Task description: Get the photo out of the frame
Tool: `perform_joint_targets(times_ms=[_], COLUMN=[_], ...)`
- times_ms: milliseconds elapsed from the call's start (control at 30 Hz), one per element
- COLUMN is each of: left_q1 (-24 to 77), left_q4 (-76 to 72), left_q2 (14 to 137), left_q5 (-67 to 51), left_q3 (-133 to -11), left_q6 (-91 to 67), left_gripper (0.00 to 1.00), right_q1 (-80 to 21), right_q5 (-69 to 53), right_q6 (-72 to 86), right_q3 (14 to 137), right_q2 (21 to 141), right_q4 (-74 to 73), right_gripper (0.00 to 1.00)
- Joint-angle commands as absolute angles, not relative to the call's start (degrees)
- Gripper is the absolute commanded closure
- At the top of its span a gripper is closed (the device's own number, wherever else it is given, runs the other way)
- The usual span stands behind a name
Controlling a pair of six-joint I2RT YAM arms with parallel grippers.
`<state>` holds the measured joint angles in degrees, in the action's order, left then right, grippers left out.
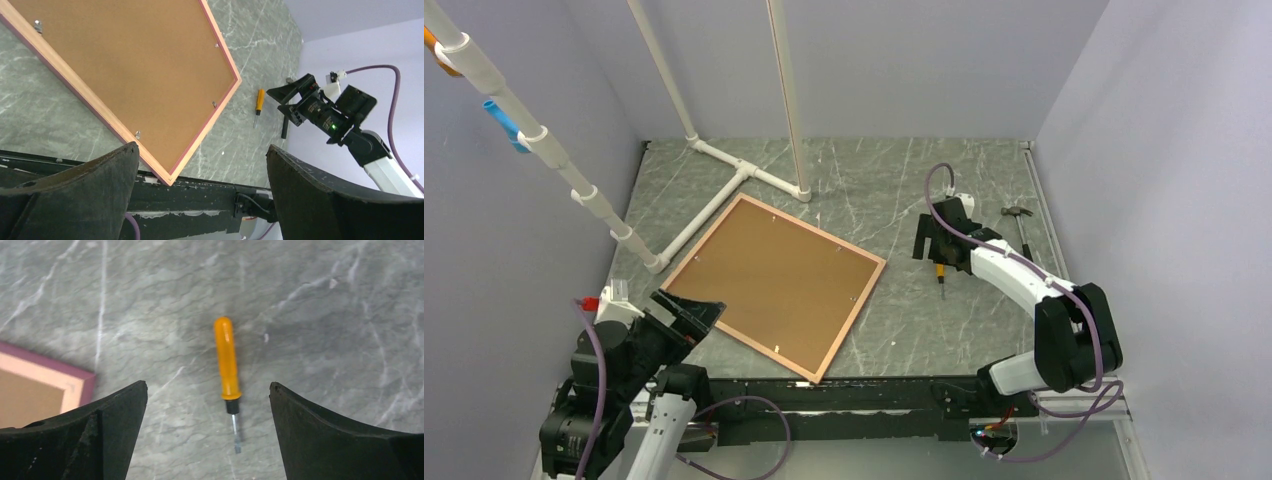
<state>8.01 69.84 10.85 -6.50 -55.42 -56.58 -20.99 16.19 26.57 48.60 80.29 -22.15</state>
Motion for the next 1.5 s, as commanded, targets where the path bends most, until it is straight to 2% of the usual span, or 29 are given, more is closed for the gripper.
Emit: perform_joint_targets(times_ms=[0,167,300,333,367,433,500,567,667,867,967,1133,1367,1467], left_q1=[8.00,7.99,8.00,8.04,8.00,8.00,8.00,8.00,8.00,8.48,10.83,19.74,36.52,41.27], left_q4=[66.06,63.93,60.95,60.07,58.06,50.79,41.60,40.69,41.11,38.03,33.67,25.52,17.86,13.51], left_q2=[12.95,14.45,15.75,16.10,16.20,14.15,11.13,9.89,10.73,16.27,18.32,24.81,32.49,34.93], left_q5=[-11.43,-16.48,-21.87,-23.46,-25.33,-30.51,-36.26,-35.76,-35.87,-38.58,-37.80,-32.57,-19.09,-17.75], left_q3=[-54.85,-53.09,-49.47,-48.44,-46.93,-41.37,-35.45,-33.65,-33.15,-30.80,-29.33,-28.13,-28.93,-27.85], left_q6=[-53.32,-51.43,-50.95,-51.34,-52.24,-56.43,-60.54,-60.83,-58.24,-52.62,-52.51,-54.02,-55.61,-56.84], left_gripper=[0.01,0.01,0.01,0.02,0.06,0.20,0.22,0.21,0.20,0.15,0.11,0.11,0.14,0.21], right_q1=[-18.54,-17.57,-17.56,-17.51,-17.49,-17.49,-17.56,-17.59,-17.62,-18.73,-20.79,-27.18,-41.32,-45.82], right_q5=[19.59,14.54,14.34,13.70,12.98,12.42,12.31,11.45,10.80,6.72,0.24,-12.39,-13.23,-9.64], right_q6=[26.33,24.99,26.11,26.37,26.55,27.30,27.59,27.73,27.53,26.49,28.67,38.87,53.42,57.54], right_q3=[48.48,47.46,47.12,46.73,46.34,45.63,44.88,44.27,44.57,45.25,44.28,38.94,37.95,37.23], right_q2=[81.82,85.71,88.41,88.69,88.79,88.75,88.65,89.28,90.56,88.10,82.44,71.21,67.68,66.96], right_q4=[-21.45,-18.28,-17.47,-17.02,-16.45,-15.94,-15.26,-14.40,-14.69,-14.96,-13.18,-0.81,14.82,19.18], right_gripper=[0.12,0.34,0.39,0.43,0.48,0.56,0.59,0.61,0.70,1.00,1.00,1.00,1.00,1.00])
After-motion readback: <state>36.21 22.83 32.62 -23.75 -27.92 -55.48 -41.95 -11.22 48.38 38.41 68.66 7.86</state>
